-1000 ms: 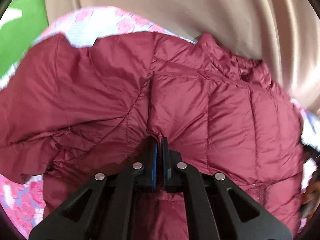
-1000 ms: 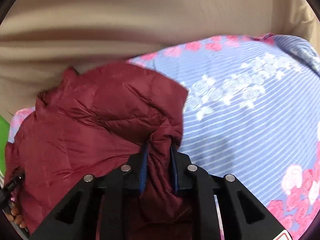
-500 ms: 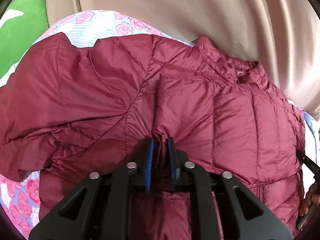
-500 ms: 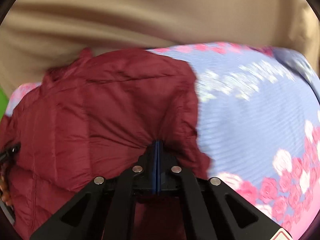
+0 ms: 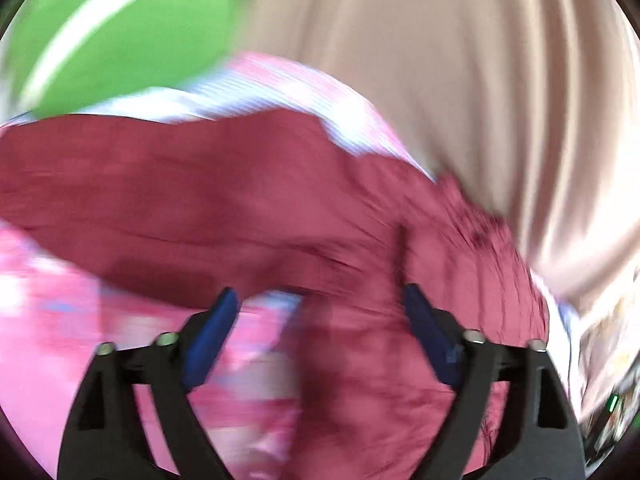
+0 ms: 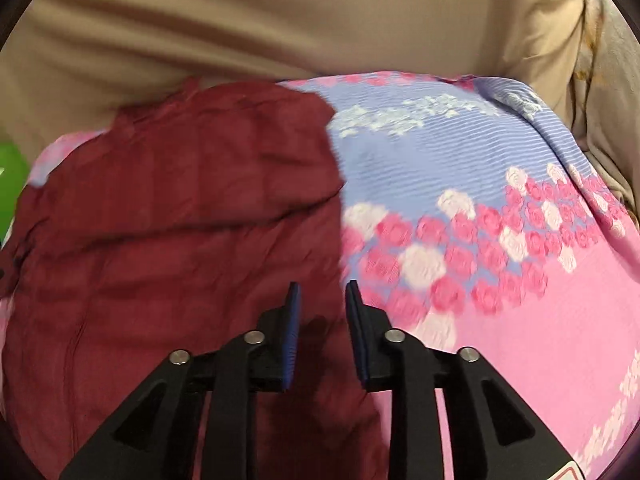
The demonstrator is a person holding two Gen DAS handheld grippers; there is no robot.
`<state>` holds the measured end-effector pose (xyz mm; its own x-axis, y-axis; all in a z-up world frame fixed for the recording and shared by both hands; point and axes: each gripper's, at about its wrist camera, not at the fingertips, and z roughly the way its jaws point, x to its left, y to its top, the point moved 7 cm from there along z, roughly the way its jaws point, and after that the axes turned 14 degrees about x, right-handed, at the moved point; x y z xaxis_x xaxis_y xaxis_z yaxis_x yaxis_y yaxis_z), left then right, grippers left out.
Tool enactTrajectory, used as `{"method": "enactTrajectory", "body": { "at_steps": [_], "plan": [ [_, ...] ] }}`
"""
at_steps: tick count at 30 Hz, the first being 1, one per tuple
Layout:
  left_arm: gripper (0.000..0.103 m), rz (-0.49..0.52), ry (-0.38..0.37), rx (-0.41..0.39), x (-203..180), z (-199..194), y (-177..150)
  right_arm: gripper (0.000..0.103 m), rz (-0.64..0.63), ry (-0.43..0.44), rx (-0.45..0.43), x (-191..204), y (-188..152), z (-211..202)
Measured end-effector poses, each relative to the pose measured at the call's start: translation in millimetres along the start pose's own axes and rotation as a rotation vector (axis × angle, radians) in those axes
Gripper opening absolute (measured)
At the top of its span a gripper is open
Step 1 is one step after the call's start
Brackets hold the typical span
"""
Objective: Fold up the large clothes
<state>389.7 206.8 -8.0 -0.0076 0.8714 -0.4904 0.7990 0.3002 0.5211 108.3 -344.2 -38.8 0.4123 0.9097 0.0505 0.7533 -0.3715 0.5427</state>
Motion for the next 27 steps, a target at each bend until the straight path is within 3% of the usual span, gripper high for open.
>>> {"method": "enactTrajectory", "body": {
  "at_steps": [5,7,9,12,13,15,16,18,21,23,27],
  "plan": [
    [0.091,-0.299,0.177,-0.095,160.3,-68.4,22.1,0.027,0.003,0.113,0.067,25.7,-52.8,2.7],
    [0.090,-0.415,0.234,-0.103,217.3,-81.5,22.3,0.027,-0.002,0.116,0.073,32.5,-69.3,-0.9],
    [0.089,-0.487,0.234,-0.104,251.2,-84.7,22.1,0.032,-0.024,0.094,0.065,40.5,-77.8,-4.5],
    [0.084,-0.559,0.160,-0.134,281.0,-85.3,27.6,0.040,-0.040,0.064,0.050,49.3,-87.7,-11.8],
    [0.079,-0.562,0.155,-0.134,280.8,-83.4,29.3,0.042,-0.049,0.056,0.054,52.1,-88.9,-10.9],
    [0.050,-0.540,0.085,-0.102,279.8,-75.9,39.4,0.043,-0.053,0.042,0.056,55.4,-93.4,-12.3],
    [0.041,-0.536,0.036,-0.070,275.8,-67.0,45.5,0.043,-0.055,0.036,0.057,57.0,-95.4,-12.7],
    [0.006,-0.543,0.002,-0.042,266.9,-61.5,52.7,0.044,-0.058,0.030,0.053,58.8,-97.5,-14.7],
    [0.002,-0.440,0.037,-0.079,225.4,-72.9,73.9,0.044,-0.060,0.023,0.040,61.0,-99.0,-19.2],
    [0.001,-0.280,0.053,-0.123,159.3,-94.0,92.3,0.045,-0.062,0.030,0.033,63.4,-99.4,-22.4],
    [0.001,-0.001,-0.036,-0.164,13.2,-119.1,103.0,0.045,-0.071,0.064,0.022,72.4,-98.3,-26.2]
  ]
}}
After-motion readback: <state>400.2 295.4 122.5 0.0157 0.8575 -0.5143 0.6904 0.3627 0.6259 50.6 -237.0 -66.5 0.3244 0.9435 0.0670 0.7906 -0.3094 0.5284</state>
